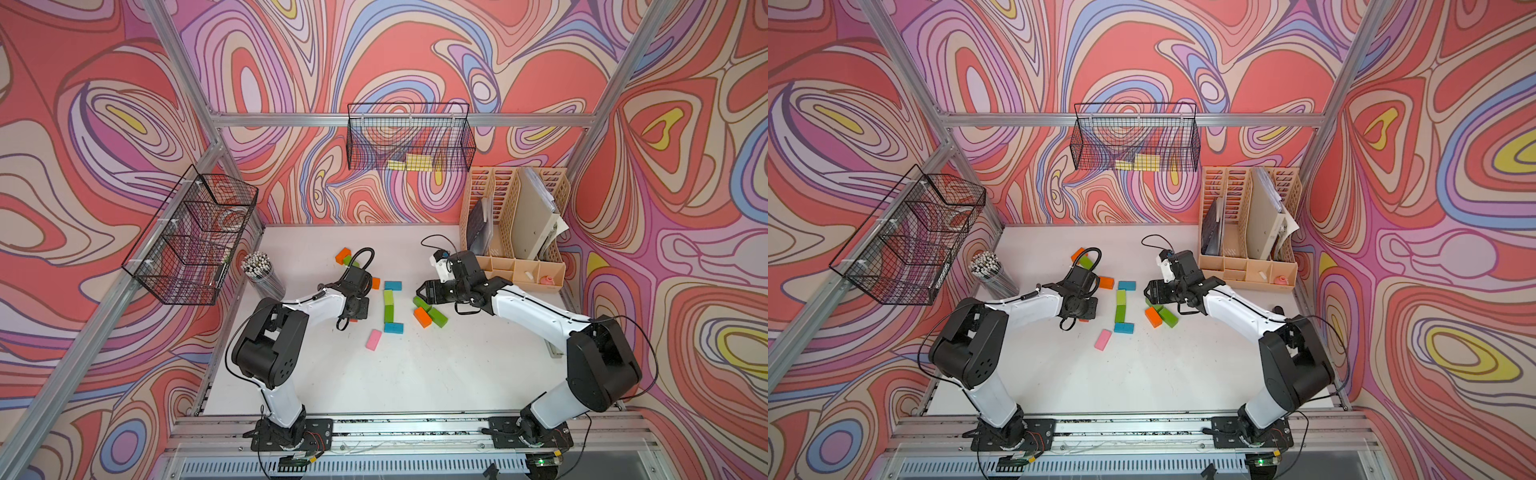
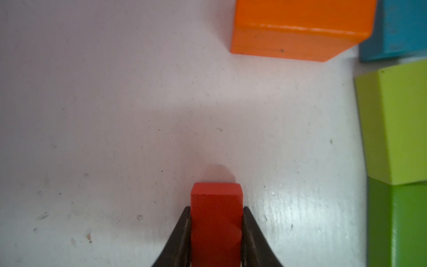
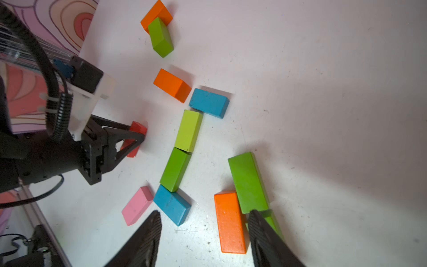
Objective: Assemble the letter c with building blocks
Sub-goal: Pick up the building block from the center of the board, then place the building block at the center of the board.
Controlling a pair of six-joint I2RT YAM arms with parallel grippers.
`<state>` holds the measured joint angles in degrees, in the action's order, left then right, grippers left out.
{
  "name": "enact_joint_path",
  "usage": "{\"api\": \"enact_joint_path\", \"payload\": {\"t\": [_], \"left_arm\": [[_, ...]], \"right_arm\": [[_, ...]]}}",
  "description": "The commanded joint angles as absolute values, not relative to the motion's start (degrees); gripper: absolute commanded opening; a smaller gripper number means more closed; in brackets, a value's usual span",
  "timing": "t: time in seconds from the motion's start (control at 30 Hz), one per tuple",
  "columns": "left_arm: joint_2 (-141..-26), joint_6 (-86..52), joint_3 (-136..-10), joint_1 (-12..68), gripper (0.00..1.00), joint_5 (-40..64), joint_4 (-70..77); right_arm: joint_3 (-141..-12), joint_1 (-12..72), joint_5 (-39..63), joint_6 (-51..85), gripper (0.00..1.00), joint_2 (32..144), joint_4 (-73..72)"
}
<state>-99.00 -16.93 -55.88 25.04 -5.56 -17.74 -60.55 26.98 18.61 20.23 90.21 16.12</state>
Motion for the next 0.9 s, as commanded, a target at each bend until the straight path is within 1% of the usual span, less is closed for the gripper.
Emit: {"api": "enact_joint_path", "payload": {"t": [0.0,0.13,0.23,0.33,0.47,0.6,0.73,0.87], "left_arm": [[-92.54,-11.69,-53.38,24.89,0.21,-1.05,-15.52],[-86.32,-6.77,-50.02,25.72,0.21,3.62,-10.7],[-81.86,-2.63,-46.38,29.04,0.21,6.08,-4.82],[-78.74,2.55,-42.96,32.94,0.22,8.21,-0.11],[-76.93,5.03,-40.74,34.34,0.22,13.01,1.76],[-76.21,6.49,-38.75,35.3,0.22,16.42,4.76],[-75.64,7.46,-37.59,36.36,0.22,17.73,7.02],[-74.92,7.0,-37.51,36.74,0.22,17.36,7.06]], "right_arm": [[-59.26,25.27,28.33,27.55,0.64,89.79,11.93],[-58.91,25.1,34.15,32.85,0.64,90.19,9.33],[-59.25,25.13,37.19,35.75,0.64,90.88,8.45],[-59.02,25.11,42.23,39.31,0.6,92.24,5.03],[-60.14,25.22,46.63,42.79,0.57,94.62,4.73],[-60.12,25.72,47.7,43.83,0.55,95.18,5.44],[-60.95,27.5,48.78,43.36,0.51,96.21,8.71],[-62.17,29.64,48.21,41.81,0.51,97.57,12.03]]}}
